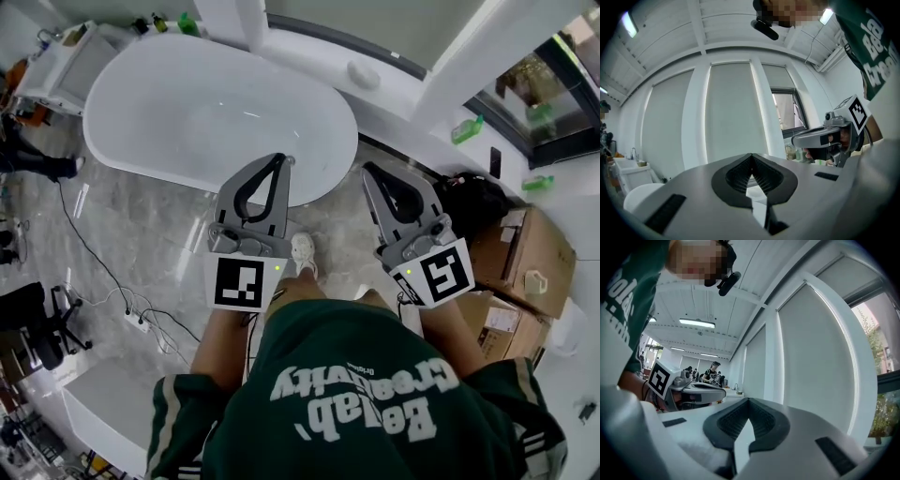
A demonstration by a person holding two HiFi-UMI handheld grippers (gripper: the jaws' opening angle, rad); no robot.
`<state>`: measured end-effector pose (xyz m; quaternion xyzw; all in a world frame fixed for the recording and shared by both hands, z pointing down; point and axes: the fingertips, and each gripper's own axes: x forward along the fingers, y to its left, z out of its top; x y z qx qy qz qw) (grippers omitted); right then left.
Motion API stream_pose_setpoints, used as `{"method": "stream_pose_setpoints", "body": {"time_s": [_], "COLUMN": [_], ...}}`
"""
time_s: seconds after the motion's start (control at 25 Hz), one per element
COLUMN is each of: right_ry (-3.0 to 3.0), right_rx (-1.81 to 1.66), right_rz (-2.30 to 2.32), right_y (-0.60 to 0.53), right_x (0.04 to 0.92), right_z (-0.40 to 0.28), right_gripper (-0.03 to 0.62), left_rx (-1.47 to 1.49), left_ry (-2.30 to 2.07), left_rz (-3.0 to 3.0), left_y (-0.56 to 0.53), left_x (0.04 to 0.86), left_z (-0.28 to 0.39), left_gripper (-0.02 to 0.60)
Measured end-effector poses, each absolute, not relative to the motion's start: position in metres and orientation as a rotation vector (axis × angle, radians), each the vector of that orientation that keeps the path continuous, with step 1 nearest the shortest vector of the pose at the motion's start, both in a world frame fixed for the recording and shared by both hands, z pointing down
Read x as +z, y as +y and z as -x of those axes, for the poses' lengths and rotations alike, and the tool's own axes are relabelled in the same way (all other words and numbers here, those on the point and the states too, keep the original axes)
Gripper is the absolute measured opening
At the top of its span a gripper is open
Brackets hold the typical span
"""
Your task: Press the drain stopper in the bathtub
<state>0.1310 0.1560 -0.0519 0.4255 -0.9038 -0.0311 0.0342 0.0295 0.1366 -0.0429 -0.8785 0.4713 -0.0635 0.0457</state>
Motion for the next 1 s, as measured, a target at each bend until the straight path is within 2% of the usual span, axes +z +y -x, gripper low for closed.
{"method": "stream_pose_setpoints", "body": {"time_s": [0.52, 1.0], "right_ry": [-2.704, -2.681], "right_rx": [-0.029, -0.028], "right_rz": [-1.426, -1.410], "right_y": [0.065, 0.050], "right_x": [-0.036, -0.035], "right_z": [-0.122, -0.117], "right_gripper": [0.009, 0.009], "left_rx": [-0.277, -0.209], "left_ry": [1.326, 1.387], "left_rz": [2.756, 2.761], "left_y": [0.040, 0.025], "left_x": [-0.023, -0.025], "left_z": [-0.024, -0.012], "left_gripper": [0.008, 0.008]}}
